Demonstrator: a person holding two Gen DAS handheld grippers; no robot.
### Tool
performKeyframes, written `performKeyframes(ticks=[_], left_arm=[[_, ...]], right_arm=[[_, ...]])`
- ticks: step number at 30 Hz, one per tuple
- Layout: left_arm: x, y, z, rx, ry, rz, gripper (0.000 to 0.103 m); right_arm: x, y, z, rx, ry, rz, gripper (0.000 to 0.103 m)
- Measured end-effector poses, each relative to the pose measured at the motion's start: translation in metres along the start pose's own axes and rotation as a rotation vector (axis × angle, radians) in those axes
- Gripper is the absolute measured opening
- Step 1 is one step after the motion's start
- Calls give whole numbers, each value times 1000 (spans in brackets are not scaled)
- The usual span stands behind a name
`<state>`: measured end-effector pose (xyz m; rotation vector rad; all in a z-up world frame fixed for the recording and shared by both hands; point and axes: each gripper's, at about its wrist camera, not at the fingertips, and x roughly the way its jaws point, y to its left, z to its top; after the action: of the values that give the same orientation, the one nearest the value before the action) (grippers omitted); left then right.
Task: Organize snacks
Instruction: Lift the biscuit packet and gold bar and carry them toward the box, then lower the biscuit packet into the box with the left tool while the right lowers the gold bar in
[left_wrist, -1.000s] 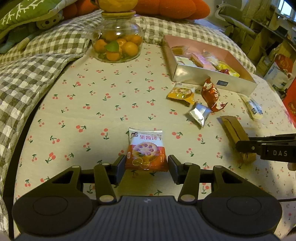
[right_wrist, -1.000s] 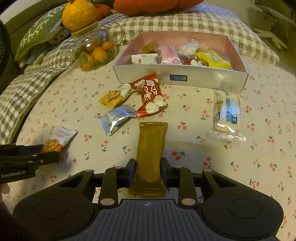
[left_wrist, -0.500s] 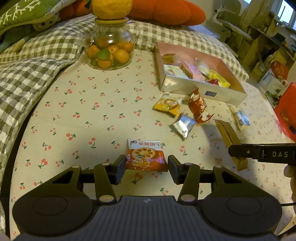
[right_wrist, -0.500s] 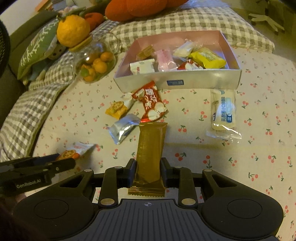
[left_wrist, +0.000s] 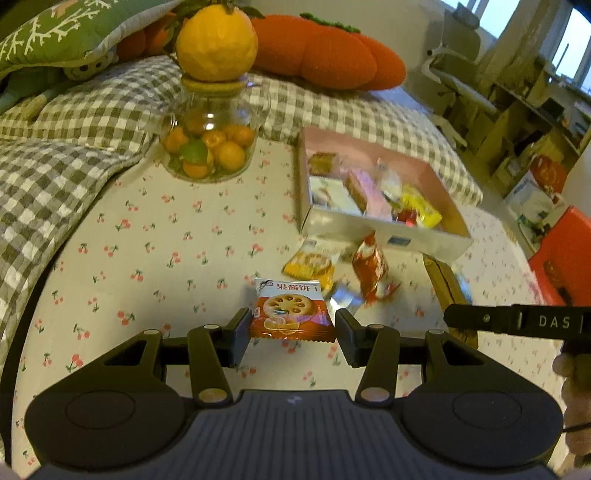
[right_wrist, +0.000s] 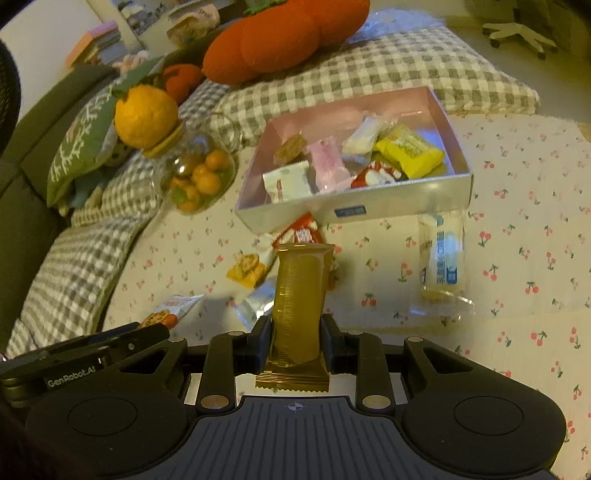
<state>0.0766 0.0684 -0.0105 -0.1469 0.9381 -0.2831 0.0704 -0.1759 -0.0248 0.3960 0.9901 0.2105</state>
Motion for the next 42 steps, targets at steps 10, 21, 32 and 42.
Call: performKeyframes(ticks=[10, 21, 32, 42], left_arm=[[8, -11, 24, -46, -39, -33, 46], [23, -28, 42, -59, -78, -60, 46], [45, -38, 52, -65, -102, -55, 46], [66, -51, 56, -71, -102, -41, 46]], right_arm=[[-7, -5, 25, 66, -49, 38, 27], [-4, -23, 52, 148, -83, 57, 27], [3, -52, 79, 210, -120, 37, 27], [19, -93, 103, 284, -165, 54, 27]])
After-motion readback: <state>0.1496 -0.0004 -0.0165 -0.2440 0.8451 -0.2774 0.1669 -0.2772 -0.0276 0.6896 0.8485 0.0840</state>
